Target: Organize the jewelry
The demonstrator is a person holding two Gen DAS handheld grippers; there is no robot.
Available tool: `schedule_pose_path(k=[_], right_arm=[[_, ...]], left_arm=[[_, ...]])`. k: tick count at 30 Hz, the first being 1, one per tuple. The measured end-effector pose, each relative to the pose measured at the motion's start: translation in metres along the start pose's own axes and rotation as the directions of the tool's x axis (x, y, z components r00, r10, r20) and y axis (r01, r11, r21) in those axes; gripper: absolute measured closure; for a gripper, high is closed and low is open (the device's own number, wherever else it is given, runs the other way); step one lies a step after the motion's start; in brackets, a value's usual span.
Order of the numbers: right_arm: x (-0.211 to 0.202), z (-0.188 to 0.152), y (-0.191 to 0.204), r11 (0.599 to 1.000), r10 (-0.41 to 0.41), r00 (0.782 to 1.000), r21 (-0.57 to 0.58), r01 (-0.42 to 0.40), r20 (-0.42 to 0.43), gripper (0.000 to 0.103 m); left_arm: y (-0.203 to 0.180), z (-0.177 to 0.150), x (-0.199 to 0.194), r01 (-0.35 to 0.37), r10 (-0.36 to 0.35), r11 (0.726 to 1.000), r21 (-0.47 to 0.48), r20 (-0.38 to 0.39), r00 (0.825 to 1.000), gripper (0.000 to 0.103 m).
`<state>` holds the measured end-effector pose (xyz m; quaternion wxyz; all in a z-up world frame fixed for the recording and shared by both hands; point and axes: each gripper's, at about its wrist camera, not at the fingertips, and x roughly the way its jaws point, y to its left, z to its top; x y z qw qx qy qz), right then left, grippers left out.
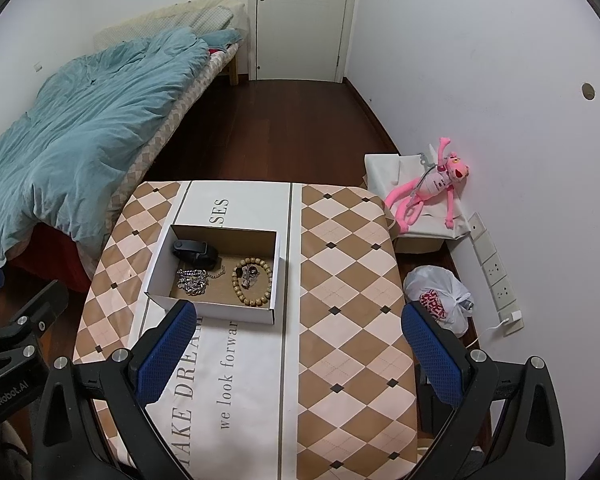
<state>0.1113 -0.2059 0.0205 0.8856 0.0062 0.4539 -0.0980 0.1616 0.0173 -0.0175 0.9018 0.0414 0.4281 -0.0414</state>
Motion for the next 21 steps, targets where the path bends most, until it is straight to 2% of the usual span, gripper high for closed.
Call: schedule_pose_path(k=[21], right_arm=[[0.0014, -0.0024, -0.0003, 1.0, 0.006, 1.0, 0.0, -0.006, -0.007, 0.0]], left_arm=[[0.0029, -0.0033, 0.0025, -0.005, 0.005, 1.0, -0.004, -0.001, 1.0, 0.0]])
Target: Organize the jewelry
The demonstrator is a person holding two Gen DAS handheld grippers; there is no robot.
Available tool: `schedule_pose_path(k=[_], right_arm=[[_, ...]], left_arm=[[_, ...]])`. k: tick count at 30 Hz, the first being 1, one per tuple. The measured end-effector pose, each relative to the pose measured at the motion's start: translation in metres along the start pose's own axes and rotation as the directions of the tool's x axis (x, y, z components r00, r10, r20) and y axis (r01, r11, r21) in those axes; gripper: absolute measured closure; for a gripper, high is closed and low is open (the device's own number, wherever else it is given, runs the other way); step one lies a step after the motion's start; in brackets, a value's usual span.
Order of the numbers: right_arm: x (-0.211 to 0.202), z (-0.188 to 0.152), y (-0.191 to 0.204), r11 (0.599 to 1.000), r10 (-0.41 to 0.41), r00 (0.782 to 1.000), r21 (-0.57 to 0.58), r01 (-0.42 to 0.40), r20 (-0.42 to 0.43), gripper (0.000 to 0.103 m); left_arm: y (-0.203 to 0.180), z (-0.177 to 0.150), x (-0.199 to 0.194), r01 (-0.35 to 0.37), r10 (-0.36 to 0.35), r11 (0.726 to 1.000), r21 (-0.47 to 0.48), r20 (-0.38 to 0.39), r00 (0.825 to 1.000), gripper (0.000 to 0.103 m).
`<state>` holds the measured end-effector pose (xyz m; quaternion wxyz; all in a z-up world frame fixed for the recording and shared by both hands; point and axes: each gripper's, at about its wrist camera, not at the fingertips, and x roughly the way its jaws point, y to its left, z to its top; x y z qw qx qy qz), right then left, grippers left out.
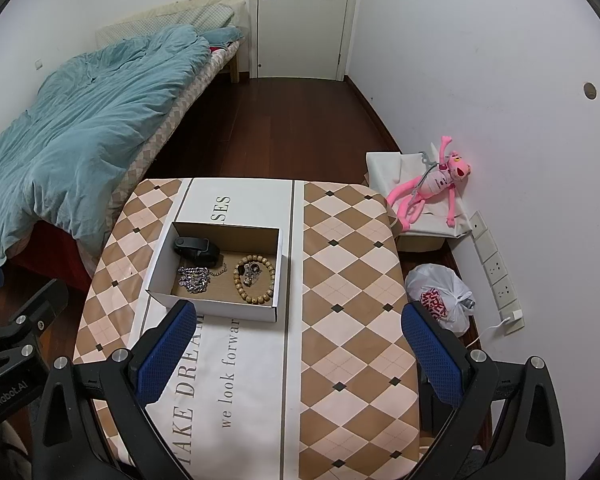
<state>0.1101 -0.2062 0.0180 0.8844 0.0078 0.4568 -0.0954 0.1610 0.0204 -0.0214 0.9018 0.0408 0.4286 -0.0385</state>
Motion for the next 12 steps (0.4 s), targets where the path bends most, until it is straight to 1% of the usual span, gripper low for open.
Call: schedule_pose_path(k=[12], right_arm=[[0.0002, 0.0006, -0.0003, 1.0, 0.002, 1.0, 0.0, -0.002, -0.001, 0.0]], left_arm=[[0.0031, -0.0039, 0.0005, 0.014, -0.014, 1.0, -0.012, -0.001, 1.0, 0.0]])
